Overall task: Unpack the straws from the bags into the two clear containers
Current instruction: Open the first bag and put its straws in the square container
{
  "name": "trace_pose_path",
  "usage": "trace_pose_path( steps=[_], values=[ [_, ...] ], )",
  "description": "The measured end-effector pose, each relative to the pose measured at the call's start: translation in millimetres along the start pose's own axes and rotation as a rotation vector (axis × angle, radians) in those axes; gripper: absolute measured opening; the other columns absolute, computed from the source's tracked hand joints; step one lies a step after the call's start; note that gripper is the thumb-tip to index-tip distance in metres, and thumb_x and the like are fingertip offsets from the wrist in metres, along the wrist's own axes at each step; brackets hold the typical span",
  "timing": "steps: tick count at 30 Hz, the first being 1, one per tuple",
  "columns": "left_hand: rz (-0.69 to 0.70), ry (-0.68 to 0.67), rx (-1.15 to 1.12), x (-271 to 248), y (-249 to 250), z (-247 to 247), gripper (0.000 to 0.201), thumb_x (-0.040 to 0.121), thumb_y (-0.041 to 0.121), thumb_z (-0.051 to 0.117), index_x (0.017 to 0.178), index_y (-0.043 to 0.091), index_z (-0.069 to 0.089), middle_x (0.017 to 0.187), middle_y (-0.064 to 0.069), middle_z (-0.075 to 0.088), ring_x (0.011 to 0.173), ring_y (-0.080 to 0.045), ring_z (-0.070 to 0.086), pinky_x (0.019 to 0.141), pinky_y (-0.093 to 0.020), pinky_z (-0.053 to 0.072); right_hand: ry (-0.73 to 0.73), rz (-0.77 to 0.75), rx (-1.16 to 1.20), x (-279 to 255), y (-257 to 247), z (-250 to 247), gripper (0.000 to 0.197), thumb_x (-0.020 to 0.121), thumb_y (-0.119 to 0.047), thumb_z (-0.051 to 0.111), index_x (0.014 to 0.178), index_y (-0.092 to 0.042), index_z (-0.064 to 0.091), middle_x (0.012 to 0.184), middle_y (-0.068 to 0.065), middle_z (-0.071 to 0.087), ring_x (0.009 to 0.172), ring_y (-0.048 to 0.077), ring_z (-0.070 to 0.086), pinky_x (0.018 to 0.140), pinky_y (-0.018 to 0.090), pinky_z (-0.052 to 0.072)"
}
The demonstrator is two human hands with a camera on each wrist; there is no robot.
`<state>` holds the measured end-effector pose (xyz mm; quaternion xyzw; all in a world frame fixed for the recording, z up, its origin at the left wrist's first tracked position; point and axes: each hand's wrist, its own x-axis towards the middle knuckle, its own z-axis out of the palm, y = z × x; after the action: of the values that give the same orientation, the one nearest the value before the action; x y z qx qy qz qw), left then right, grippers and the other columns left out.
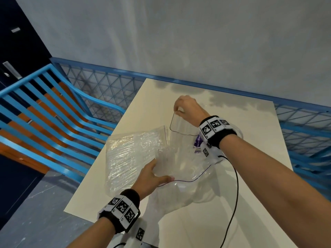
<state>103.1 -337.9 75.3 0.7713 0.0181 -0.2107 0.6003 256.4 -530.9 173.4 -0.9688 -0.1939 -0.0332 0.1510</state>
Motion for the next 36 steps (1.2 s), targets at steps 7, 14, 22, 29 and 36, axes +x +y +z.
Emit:
trace_pose_path(
  steps=[7, 14, 22, 29, 36],
  values=[
    [0.026, 0.000, 0.016, 0.9, 3.4, -2.1, 0.052, 0.070, 0.017, 0.086, 0.102, 0.044, 0.055, 0.109, 0.018, 0.065, 0.104, -0.001, 0.061, 0.085, -0.021, 0.048, 0.189, 0.207, 0.180, -14.0, 7.5, -47.9, 0.025, 0.094, -0.029, 0.056, 0.109, -0.013, 0.069, 0.126, 0.005, 0.063, 0.121, 0.025, 0.052, 0.102, 0.035, 0.028],
    [0.018, 0.009, 0.009, 2.3, 3.0, -4.3, 0.054, 0.069, 0.019, 0.086, 0.109, 0.039, 0.056, 0.113, 0.013, 0.067, 0.107, -0.006, 0.062, 0.093, -0.027, 0.049, 0.065, 0.319, 0.280, -39.5, 8.2, -40.7, 0.077, 0.079, -0.069, 0.056, 0.145, -0.045, 0.025, 0.162, -0.002, 0.014, 0.148, 0.027, 0.016, 0.112, 0.067, 0.007],
    [0.004, 0.021, 0.022, 1.1, 1.4, -6.7, 0.055, 0.069, 0.020, 0.087, 0.112, 0.037, 0.057, 0.114, 0.012, 0.068, 0.108, -0.009, 0.063, 0.094, -0.029, 0.049, -0.006, 0.194, 0.025, -8.9, 14.5, 9.0, 0.074, 0.080, -0.056, 0.065, 0.143, -0.050, 0.026, 0.159, 0.003, 0.016, 0.140, 0.034, 0.027, 0.106, 0.065, 0.030],
    [0.001, 0.018, 0.014, 1.0, 0.0, -8.0, 0.057, 0.069, 0.021, 0.086, 0.117, 0.033, 0.057, 0.114, 0.013, 0.067, 0.108, -0.008, 0.062, 0.095, -0.029, 0.048, 0.374, 0.155, 0.121, 6.8, 13.4, -7.8, 0.039, 0.086, -0.055, 0.058, 0.083, -0.016, 0.063, 0.089, -0.001, 0.055, 0.090, 0.022, 0.054, 0.083, 0.040, 0.040],
    [0.033, 0.008, 0.020, 1.9, 2.4, -4.8, 0.051, 0.069, 0.019, 0.086, 0.104, 0.043, 0.058, 0.110, 0.017, 0.069, 0.104, -0.002, 0.064, 0.091, -0.025, 0.050, -0.054, 0.326, -0.010, 7.6, 5.4, -13.5, 0.062, 0.086, -0.075, 0.030, 0.093, -0.022, 0.062, 0.132, 0.004, 0.049, 0.127, 0.037, 0.044, 0.105, 0.074, 0.000]
  ],
)
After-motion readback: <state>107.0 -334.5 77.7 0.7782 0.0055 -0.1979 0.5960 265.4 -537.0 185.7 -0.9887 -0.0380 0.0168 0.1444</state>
